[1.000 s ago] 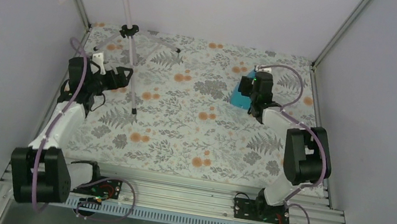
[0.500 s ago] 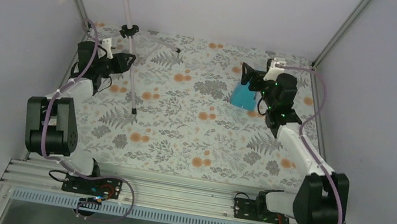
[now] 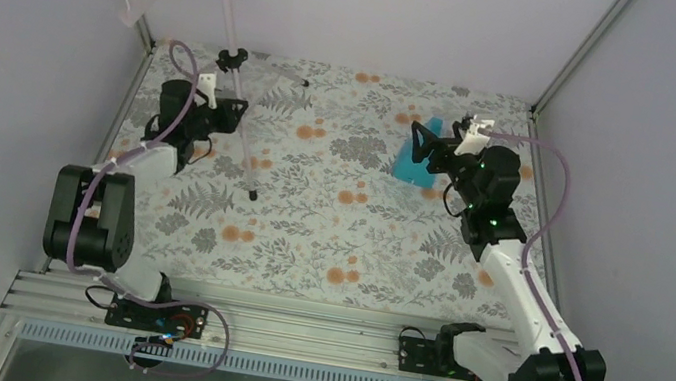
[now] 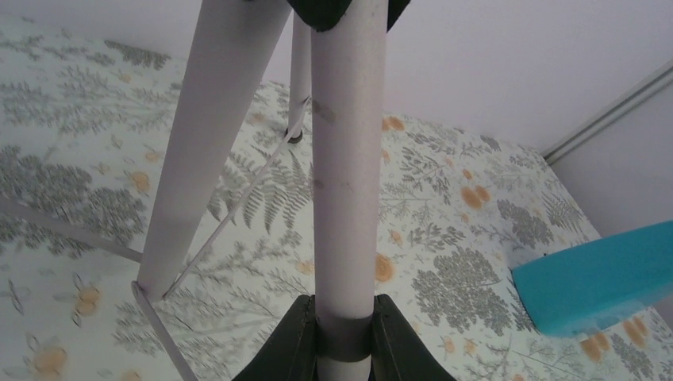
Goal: Pack up the instrument practice props
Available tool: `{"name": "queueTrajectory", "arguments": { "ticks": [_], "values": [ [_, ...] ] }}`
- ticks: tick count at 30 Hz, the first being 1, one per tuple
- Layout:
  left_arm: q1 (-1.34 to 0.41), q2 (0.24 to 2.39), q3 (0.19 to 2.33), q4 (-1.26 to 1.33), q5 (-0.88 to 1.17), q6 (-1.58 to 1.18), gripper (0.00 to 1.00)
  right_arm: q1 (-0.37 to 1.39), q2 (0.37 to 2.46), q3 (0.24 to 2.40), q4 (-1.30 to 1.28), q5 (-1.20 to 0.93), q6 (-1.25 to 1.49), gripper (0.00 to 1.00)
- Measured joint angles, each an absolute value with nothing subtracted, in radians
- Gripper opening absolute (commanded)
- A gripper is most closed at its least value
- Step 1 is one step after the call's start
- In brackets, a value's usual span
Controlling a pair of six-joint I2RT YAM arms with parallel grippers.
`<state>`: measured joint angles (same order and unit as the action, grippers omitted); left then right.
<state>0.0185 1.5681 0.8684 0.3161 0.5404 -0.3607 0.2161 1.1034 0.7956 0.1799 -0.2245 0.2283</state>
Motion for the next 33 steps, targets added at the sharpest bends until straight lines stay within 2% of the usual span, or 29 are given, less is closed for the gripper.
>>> {"name": "queueTrajectory", "arguments": {
  "ticks": [6,11,17,23,26,31,33],
  "values": [
    [-0.189,1.416,0.744,0.303,0.28,-0.463,0.02,0.236,1.032,0.779,0.146,-0.228,0.234,1.0],
    [-0.476,1.337,0.702,0.254,0.015,-0.608,0.02,0.285,1.01,0.751,0.11,-0.231,0.259,1.0],
    [-0.817,1.367,0.751,0.187,-0.339,-0.805,0.03,0.355,0.973,0.745,0.079,-0.23,0.29,1.0],
    [-1.01,1.488,0.859,0.162,-0.517,-0.937,0.04,0.416,0.967,0.779,0.026,-0.222,0.305,1.0],
    [-1.046,1.533,0.9,0.163,-0.546,-0.962,0.21,0.44,0.963,0.808,0.011,-0.223,0.311,1.0],
    [-1.057,1.539,0.905,0.204,-0.524,-0.974,0.7,0.463,0.96,0.86,0.003,-0.231,0.321,1.0],
    [-1.059,1.53,0.9,0.222,-0.508,-0.965,0.82,0.472,0.963,0.878,0.002,-0.236,0.324,1.0]
  ]
}}
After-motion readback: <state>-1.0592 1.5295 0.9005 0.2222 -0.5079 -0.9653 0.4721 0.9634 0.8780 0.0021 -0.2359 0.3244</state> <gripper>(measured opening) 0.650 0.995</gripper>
